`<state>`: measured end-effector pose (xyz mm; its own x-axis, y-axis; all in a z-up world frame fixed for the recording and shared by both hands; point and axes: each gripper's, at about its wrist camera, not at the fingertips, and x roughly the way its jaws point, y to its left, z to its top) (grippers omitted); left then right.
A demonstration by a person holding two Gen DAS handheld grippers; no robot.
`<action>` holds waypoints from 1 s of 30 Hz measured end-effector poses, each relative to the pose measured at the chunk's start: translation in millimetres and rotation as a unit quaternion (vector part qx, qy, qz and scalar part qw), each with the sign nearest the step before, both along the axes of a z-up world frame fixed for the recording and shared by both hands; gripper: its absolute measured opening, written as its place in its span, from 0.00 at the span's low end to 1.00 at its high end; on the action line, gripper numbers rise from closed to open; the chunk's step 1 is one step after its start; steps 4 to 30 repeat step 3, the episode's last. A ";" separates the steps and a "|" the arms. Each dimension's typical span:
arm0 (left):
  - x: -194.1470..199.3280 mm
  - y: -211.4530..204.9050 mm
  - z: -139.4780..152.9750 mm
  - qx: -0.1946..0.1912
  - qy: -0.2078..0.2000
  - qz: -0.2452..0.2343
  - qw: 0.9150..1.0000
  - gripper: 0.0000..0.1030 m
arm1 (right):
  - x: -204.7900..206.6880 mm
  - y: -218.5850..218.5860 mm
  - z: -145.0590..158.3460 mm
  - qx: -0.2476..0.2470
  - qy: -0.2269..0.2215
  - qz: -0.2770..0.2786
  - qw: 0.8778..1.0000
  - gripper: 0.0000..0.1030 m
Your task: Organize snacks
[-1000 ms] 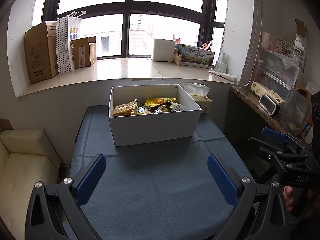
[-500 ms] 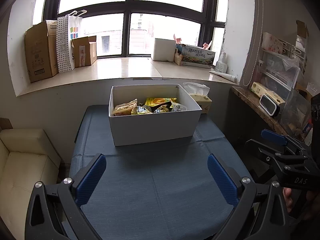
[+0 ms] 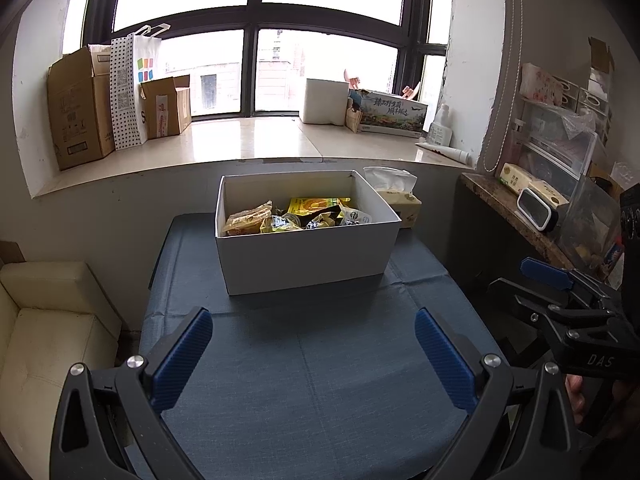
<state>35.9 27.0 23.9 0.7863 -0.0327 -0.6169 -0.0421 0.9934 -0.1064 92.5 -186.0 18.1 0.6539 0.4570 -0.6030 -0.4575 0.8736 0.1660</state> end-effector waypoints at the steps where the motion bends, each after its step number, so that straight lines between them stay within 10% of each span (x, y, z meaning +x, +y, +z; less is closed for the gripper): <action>1: -0.1 -0.1 0.3 0.003 -0.001 0.002 1.000 1.00 | -0.1 0.1 0.1 -0.001 0.000 0.000 1.000 0.94; 30: -2.1 -1.6 1.2 0.009 -0.007 0.003 1.000 1.00 | -0.4 -0.4 0.2 0.000 0.000 -0.001 1.000 0.94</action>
